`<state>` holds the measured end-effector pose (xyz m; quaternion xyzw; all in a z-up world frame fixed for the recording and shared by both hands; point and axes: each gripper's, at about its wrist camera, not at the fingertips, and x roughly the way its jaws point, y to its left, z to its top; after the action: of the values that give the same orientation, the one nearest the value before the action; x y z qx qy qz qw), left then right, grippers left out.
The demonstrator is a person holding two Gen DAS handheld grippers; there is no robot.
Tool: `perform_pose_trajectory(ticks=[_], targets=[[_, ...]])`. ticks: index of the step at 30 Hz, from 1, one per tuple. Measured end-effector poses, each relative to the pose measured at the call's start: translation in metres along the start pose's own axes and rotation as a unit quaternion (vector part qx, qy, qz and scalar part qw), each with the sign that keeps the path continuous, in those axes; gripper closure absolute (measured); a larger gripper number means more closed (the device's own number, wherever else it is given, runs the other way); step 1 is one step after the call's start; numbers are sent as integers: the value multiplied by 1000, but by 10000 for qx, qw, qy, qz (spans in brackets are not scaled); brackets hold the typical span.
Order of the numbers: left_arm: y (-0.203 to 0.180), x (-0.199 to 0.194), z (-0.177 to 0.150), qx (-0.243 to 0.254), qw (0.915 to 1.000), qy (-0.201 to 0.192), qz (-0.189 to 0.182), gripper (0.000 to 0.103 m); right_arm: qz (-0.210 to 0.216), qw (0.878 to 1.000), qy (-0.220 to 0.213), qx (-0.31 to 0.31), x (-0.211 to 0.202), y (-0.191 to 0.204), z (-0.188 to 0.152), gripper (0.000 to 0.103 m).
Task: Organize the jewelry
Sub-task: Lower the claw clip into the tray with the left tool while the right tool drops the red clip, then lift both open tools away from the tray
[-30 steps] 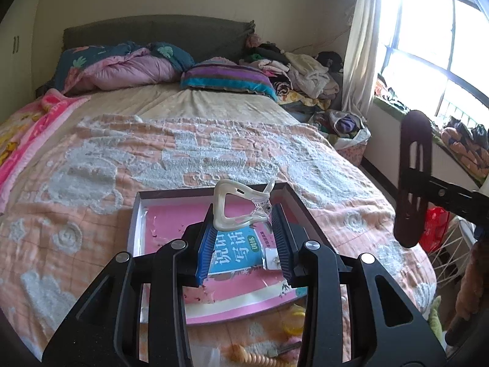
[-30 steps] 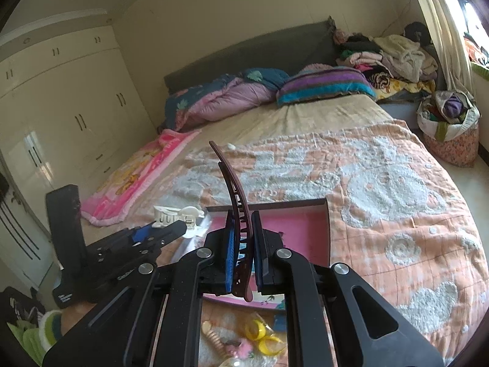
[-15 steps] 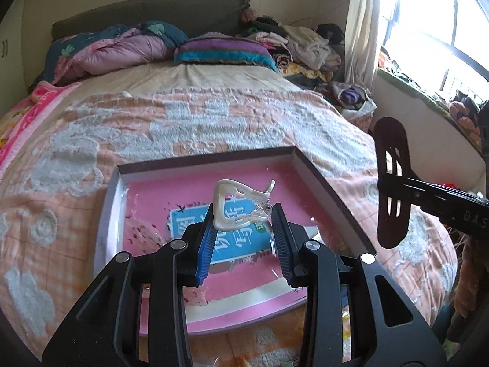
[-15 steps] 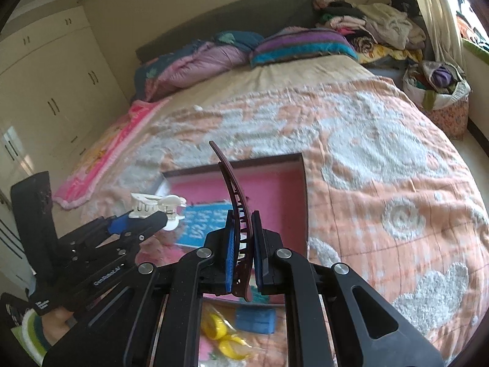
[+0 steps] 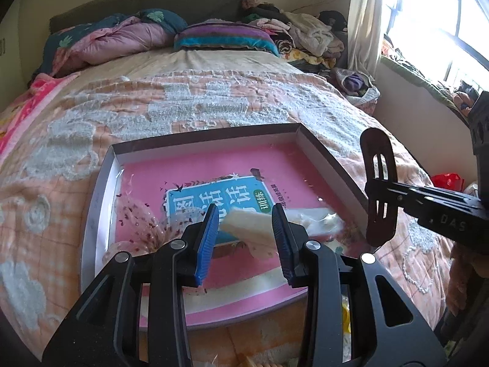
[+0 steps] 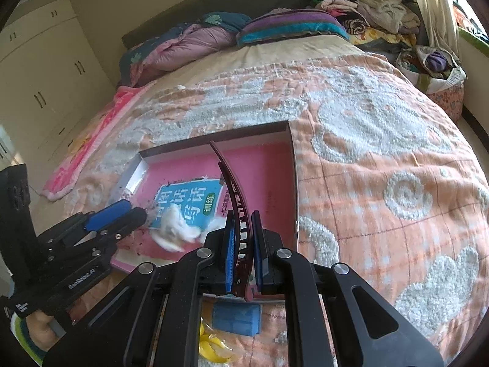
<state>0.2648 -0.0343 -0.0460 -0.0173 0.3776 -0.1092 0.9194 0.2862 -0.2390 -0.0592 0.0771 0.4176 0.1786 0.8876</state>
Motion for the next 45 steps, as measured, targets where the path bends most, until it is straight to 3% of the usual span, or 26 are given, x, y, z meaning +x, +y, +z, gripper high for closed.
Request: perform_pose_trajectory(ticks=[7,11,15,17,24,29,45], targets=[[2,-8,-3,-70,10000,40,50,64,-64,10000,46,7,1,1,-3,90],[2,-15,-4,-119,9999,34,92,52,-53,9999,-140,-33,-13,5,-3,63],[3,-25,-4,-190,9998,3,95,41,-41,9995,-310,-15,-30,6,-5,54],[3,-34,-3,-222,9997,-47,97,36,-10,9991,-432,50,-43,7,-7,42],[-2,-72,4,-267,9989,-333,209,11,57,9956,-937,6,-96,16,-10,21],[-6,-101,6,-242,9970,-641,365,10,52,9923,-1237,-103,-130,25,-17,15],[-15,-171,1,-272,9923,-1160,333,10,111,9823,-1823,-410,-207,53,-29,11]])
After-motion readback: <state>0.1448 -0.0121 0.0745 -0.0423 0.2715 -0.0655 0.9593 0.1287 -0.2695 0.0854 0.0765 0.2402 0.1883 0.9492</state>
